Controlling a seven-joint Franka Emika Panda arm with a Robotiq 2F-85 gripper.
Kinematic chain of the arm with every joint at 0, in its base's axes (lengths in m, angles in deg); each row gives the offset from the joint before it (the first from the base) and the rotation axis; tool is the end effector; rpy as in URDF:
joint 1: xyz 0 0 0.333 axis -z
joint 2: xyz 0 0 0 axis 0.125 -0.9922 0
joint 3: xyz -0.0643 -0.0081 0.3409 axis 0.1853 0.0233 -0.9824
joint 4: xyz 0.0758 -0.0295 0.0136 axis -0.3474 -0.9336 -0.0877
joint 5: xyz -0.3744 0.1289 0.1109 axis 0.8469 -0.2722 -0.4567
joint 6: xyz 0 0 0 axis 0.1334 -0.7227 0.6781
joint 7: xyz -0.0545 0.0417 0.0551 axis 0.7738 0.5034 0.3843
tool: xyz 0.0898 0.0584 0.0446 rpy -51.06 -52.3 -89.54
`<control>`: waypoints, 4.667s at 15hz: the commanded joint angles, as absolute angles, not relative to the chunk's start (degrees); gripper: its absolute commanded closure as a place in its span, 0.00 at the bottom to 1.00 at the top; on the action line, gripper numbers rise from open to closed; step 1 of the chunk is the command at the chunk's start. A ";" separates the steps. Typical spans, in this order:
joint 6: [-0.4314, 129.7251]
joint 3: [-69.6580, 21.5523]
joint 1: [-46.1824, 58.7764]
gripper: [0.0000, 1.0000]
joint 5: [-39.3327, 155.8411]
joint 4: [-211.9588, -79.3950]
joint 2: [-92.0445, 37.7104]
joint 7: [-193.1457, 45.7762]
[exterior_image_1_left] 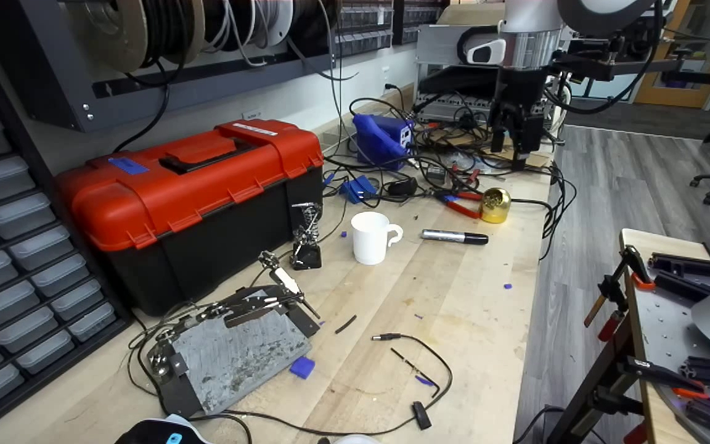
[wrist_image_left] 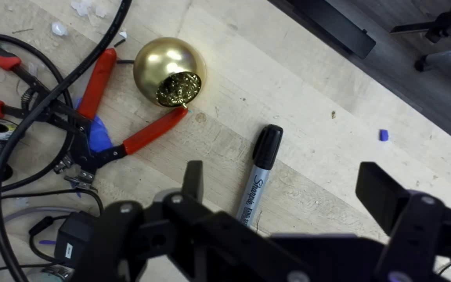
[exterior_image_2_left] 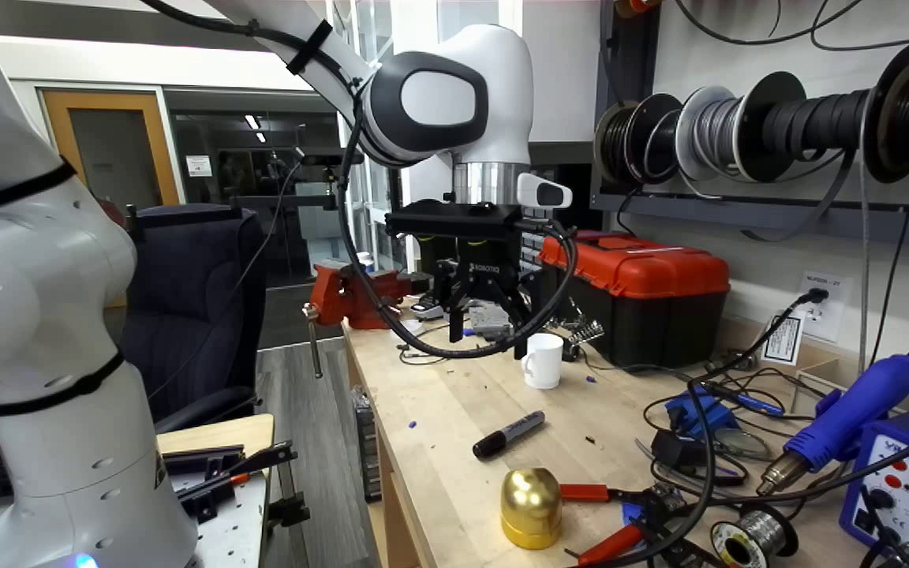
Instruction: Pick the marker on the desk and put it in the cup
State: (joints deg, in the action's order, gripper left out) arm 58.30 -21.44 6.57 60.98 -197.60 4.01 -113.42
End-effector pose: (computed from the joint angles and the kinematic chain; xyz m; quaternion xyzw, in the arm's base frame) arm 0.4368 -0.0489 0.3773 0.9585 0.2837 -0.0201 0.0179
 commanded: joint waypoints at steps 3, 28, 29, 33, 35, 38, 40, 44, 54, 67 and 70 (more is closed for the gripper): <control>59.11 -22.08 7.69 0.00 60.74 -198.56 4.67 -103.68; 71.25 -23.28 5.61 0.00 54.57 -201.69 -2.35 -103.72; 71.96 -23.42 5.59 0.00 54.28 -201.68 -2.85 -104.29; 74.55 -23.91 5.68 0.00 53.92 -201.65 -4.68 -106.42; 75.63 -24.14 5.75 0.00 53.74 -201.70 -5.54 -107.39; 77.01 -24.45 5.86 0.00 53.06 -201.69 -6.81 -108.54; 77.80 -24.64 5.95 0.00 52.18 -201.69 -7.65 -109.22; 79.12 -25.13 6.22 0.00 51.61 -201.61 -9.32 -109.89; 82.56 -26.94 6.86 0.00 50.89 -201.06 -14.05 -111.31; 83.68 -28.78 8.62 0.00 51.15 -200.07 -18.60 -111.58; 83.78 -29.19 9.13 0.00 51.07 -199.73 -19.54 -111.74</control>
State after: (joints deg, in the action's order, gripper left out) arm 82.19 -27.80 7.29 52.30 -200.26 -18.25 -109.72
